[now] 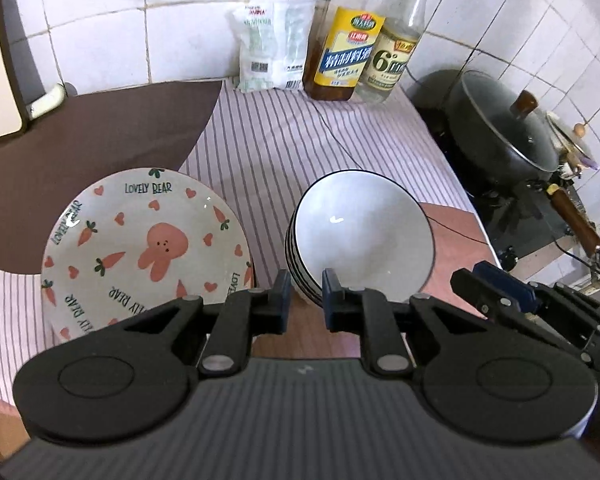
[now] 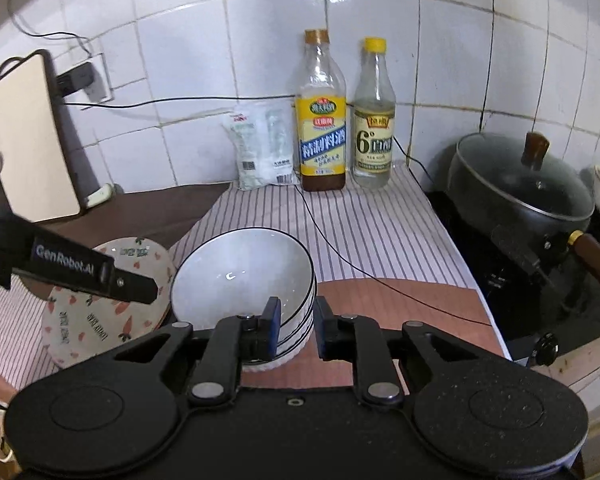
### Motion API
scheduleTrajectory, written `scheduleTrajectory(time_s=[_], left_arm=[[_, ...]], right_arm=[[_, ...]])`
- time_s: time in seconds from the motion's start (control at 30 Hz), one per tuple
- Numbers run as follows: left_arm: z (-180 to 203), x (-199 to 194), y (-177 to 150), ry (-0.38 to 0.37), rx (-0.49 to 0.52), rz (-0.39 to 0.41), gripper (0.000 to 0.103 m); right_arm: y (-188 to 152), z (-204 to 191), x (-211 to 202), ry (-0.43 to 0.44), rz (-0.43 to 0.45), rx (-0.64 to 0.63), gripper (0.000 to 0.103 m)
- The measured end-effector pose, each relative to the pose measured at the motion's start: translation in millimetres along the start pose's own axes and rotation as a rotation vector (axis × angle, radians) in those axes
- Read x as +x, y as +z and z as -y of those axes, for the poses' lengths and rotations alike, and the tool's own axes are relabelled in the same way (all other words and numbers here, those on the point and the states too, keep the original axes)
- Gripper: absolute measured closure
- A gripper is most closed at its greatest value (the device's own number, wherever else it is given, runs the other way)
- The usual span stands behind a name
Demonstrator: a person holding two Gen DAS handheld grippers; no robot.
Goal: Organize plates and bowls
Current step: 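Open both grippers and lift them off the bowl stack, then grasp the rim of the three-bowl stack with both grippers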
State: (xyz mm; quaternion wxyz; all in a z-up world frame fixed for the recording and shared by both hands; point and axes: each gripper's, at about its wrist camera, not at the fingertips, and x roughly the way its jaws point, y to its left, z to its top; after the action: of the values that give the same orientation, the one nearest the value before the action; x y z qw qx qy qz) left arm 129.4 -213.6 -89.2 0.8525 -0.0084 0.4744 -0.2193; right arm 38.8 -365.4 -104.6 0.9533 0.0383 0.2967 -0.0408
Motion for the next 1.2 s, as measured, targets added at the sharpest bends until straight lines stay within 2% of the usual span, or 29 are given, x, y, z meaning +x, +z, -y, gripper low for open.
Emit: scheduleTrajectory(time_s=[0.1,0.27,0.47,0.57,0.67,0.83,0.9,0.97,1.1,1.17,1.2], left_arm=[[2.7,-13.3,-7.3,0.007,0.02,0.016,0.088],[5.7,-33.1,-20.7,0.006,0.05,0.055,0.087],[8.6,-49.2,-37.1,0.0,0.072,0.11,0.082],[9.8,-52.1,-46.0,-0.01,0.081,0.132,0.08],[9.9,-49.6,-55.4,-0.01,0.079,0.155,0.078],[8.2,-42.6,-68.2,-0.033,0.056,0.204,0.067],[6.8,-37.6,-73.8,-0.042,0.051,0.232,0.062],[4.2,-31.8,-79.2,-0.051,0.038,0.251,0.061],[-4.1,-19.4,-84.1,-0.077,-0.024,0.252,0.053],[-8.9,-14.4,-83.2,-0.106,-0.066,0.246,0.051],[-11.3,-11.3,-81.6,-0.127,-0.093,0.245,0.048]], right_arm=[[-3.6,-5.1,-16.0,0.002,0.03,-0.032,0.08],[-16.3,-13.7,-46.8,0.004,0.134,-0.092,0.075],[-30.5,-15.7,-56.6,0.03,0.14,-0.164,0.066],[-41.2,-15.9,-57.8,0.059,0.144,-0.194,0.056],[-51.2,-14.3,-48.9,0.089,0.138,-0.236,0.046],[-65.8,-9.2,-26.1,0.126,0.146,-0.234,0.033],[-72.7,-5.5,-17.5,0.143,0.171,-0.221,0.03],[-78.7,-0.4,-4.9,0.159,0.184,-0.205,0.029],[-87.7,10.1,22.7,0.164,0.155,-0.181,0.028],[-91.8,16.9,35.7,0.167,0.147,-0.164,0.026],[-93.2,20.5,41.6,0.167,0.141,-0.152,0.02]])
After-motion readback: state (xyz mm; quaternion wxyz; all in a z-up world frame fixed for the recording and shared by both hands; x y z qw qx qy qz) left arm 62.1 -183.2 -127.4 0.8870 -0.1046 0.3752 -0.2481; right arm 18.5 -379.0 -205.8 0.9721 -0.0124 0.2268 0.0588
